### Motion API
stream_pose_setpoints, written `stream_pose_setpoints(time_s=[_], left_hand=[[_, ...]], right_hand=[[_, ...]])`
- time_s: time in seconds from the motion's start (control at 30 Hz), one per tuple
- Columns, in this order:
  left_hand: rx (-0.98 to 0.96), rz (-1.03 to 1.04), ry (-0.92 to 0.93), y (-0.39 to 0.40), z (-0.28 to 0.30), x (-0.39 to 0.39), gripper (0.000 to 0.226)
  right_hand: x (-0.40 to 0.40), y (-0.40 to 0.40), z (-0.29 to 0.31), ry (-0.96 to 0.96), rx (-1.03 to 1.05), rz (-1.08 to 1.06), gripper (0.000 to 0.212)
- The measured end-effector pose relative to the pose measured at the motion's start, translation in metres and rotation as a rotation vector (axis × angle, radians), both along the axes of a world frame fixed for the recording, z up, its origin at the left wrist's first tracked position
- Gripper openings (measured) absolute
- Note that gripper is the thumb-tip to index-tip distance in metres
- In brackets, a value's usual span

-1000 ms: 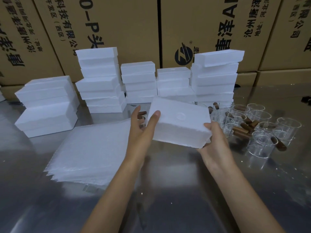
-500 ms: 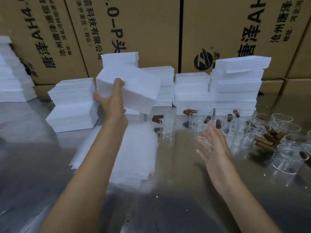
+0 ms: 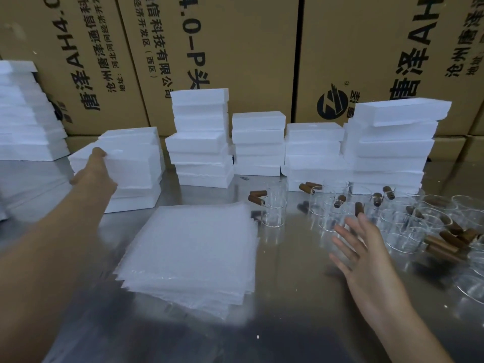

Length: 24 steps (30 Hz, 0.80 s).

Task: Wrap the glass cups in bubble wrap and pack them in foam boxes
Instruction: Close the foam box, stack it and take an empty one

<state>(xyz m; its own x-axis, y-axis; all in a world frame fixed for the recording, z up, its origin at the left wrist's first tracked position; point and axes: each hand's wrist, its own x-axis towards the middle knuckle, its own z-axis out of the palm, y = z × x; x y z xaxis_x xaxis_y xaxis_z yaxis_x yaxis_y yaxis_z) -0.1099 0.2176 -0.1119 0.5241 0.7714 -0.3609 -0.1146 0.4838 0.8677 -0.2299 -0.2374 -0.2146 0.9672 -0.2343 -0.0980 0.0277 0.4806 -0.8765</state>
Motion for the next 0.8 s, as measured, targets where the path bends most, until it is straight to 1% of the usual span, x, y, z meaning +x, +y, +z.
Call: stream_pose_setpoints(time_s=[0.07, 0.1, 0.17, 0.23, 0.3, 0.37, 0.4, 0.47, 0.53, 0.67, 0.8], left_hand=[[0.005, 0.083, -0.017, 0.001, -0.003, 0.003, 0.095], [-0.007, 0.093, -0.069, 0.0, -0.006, 0.005, 0.093], [-0.05, 0.141, -0.194, 0.003, -0.012, 0.013, 0.083], [-0.121, 0.148, -0.206, 0.005, -0.015, 0.016, 0.083], [0.031, 0.137, -0.039, -0.002, -0.015, 0.013, 0.086], [0.261, 0.181, 0.193, -0.007, -0.019, 0.011, 0.087], [0.366, 0.206, 0.246, -0.012, -0.02, 0.01, 0.083], [0.498, 0.232, 0.247, -0.025, -0.022, 0.01, 0.072], [0.629, 0.172, 0.234, -0.045, -0.023, 0.01, 0.066], [0.871, -0.021, 0.24, -0.086, -0.034, 0.012, 0.06], [1.172, -0.301, 0.323, -0.114, -0.042, 0.028, 0.057]], right_hand=[[0.002, -0.002, -0.001, 0.014, 0.008, 0.002, 0.047], [0.003, -0.004, -0.001, 0.02, 0.01, 0.001, 0.044], [0.004, -0.005, -0.003, 0.026, 0.015, 0.0, 0.043], [0.005, -0.006, -0.003, 0.026, 0.024, 0.004, 0.044], [0.006, -0.006, -0.003, 0.028, 0.032, 0.006, 0.046], [0.006, -0.006, -0.004, 0.033, 0.031, 0.004, 0.049], [0.006, -0.006, -0.005, 0.037, 0.023, 0.007, 0.05], [0.006, -0.005, -0.008, 0.052, -0.008, 0.013, 0.043], [0.007, -0.005, -0.013, 0.07, -0.051, 0.017, 0.031], [0.011, -0.005, -0.024, 0.065, -0.124, 0.019, 0.025], [0.015, -0.005, -0.029, 0.065, -0.173, -0.015, 0.016]])
